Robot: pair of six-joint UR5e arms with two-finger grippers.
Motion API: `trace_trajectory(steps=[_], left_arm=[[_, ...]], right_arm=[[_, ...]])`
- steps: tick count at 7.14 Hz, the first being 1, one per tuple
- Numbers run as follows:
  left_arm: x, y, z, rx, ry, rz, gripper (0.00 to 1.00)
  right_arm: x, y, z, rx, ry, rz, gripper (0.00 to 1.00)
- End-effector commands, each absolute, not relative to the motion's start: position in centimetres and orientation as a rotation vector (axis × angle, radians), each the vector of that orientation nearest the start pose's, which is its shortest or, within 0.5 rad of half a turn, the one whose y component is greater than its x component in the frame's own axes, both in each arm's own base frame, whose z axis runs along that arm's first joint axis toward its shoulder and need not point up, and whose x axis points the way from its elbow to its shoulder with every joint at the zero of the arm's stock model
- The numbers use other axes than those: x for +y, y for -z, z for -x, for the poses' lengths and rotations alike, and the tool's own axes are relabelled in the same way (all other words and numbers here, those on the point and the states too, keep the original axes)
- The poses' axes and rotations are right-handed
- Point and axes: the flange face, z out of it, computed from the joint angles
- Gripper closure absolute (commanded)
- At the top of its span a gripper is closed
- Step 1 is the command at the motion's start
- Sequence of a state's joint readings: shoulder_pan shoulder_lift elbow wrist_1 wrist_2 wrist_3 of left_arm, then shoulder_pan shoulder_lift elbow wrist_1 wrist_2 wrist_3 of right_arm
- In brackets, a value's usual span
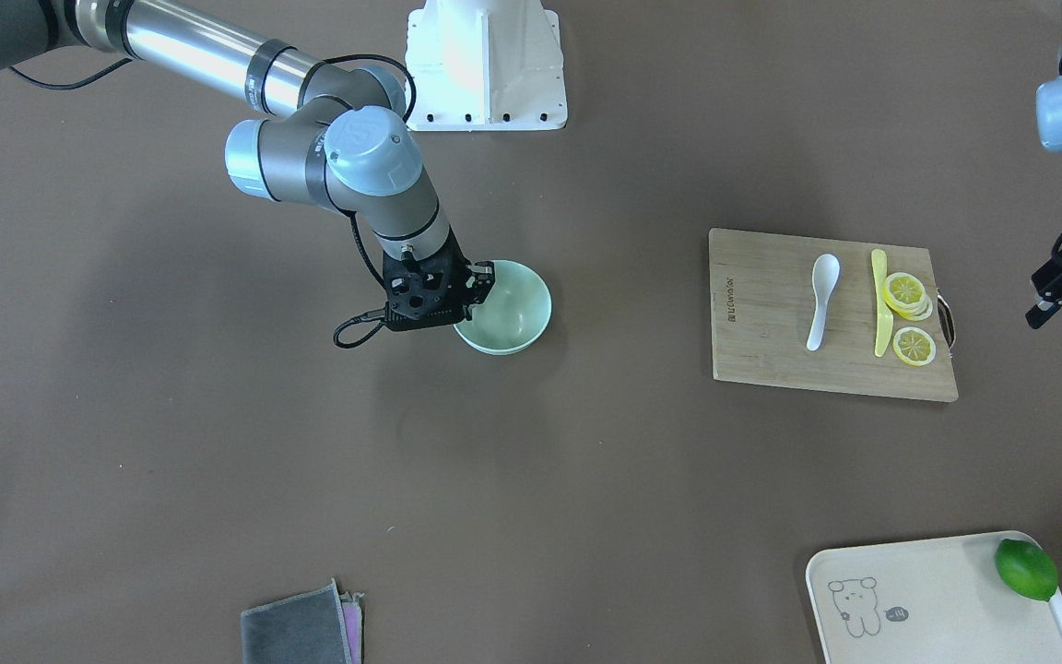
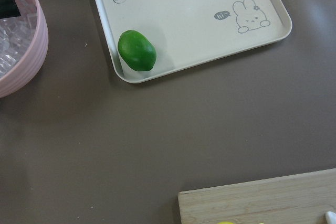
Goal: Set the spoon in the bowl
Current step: 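Grip the bowl rim with the right gripper and slide it toward the cutting board, then release the bowl and raise the right gripper while the left gripper reaches for the spoon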
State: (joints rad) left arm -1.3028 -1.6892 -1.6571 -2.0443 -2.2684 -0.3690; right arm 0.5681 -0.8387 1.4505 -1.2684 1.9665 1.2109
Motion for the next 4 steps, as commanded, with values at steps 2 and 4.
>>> trace_trajectory(steps=[2,4], left_arm=[[-54.7,-46.5,-16.0,0.906,-0.152,-0.346,0.02],[-52.3,-45.3,-22.0,0.935,-0.224,-0.305,0.02]], right_arm=[[-54.7,-23.4,49.2,-0.996,-0.023,-0.089,0.0],[-55.8,-28.7,41.7,-0.963,0.093,-0.204,0.0]])
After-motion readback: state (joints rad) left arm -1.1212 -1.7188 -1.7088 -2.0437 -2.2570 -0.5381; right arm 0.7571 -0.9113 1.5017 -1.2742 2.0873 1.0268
